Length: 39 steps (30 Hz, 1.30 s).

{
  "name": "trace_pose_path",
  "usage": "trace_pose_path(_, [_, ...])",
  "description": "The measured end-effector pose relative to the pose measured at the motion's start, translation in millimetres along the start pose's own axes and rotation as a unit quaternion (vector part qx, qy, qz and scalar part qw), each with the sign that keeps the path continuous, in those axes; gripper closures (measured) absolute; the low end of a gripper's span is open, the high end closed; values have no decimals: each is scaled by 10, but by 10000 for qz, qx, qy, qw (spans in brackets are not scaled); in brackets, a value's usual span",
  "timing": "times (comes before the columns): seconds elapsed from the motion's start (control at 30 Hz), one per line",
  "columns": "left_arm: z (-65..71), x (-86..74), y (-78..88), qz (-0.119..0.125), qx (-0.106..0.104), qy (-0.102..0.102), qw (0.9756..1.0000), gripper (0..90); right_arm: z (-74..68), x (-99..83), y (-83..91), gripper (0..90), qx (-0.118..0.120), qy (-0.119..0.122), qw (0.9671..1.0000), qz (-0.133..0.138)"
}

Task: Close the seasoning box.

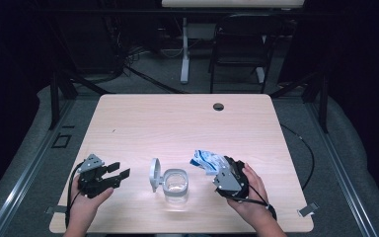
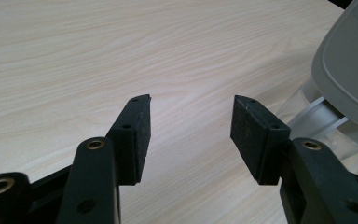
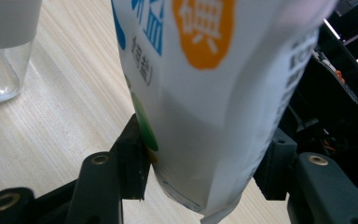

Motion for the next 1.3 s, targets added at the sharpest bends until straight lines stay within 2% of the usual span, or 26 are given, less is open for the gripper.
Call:
trace_pose_path(0.13, [-4, 0, 2, 12, 13, 6, 10000, 484, 0, 18, -23, 463, 119, 97, 9999, -10])
trace_pose_path(0.17, [-6, 0, 3, 3, 13, 9, 10000, 484, 2, 32, -34, 463, 170, 198, 9996, -50])
trace_pose_path(0.43, [-8, -1, 4, 11, 11, 24, 10000, 484, 16, 76, -76, 464, 304, 425, 9986, -60])
trace_pose_path(0.5, [-9, -2, 4, 13, 15, 33, 10000, 484, 13, 93, -82, 465, 345, 584, 9976, -131])
trace_pose_path(0.73, [-6, -3, 0, 4, 15, 20, 10000, 484, -25, 111, -105, 468, 458, 765, 9959, -140])
trace_pose_path(0.77, [-7, -3, 1, 6, 16, 21, 10000, 484, -16, 121, -95, 468, 462, 875, 9948, -232])
trace_pose_path(1.0, [-10, -8, -3, -7, 19, 18, 10000, 484, -15, 136, -93, 468, 537, 998, 9932, -283])
trace_pose_path(1.03, [-10, -9, -5, -13, 17, 17, 10000, 484, -24, 129, -103, 468, 548, 965, 9936, -212])
trace_pose_path(1.3, [-7, -8, -3, -20, 37, 1, 10000, 484, -29, 144, -100, 473, 602, 1117, 9914, -319])
Point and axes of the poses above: each handheld gripper's, and its own axes: y roughly backward along the jaws, x roughly out of its top, z roughly to its right, the point moved 1 cm from there along -y, roughly forward along the jaws, and after that the axes turned 13 degrees about z, right-handed, at the moved point
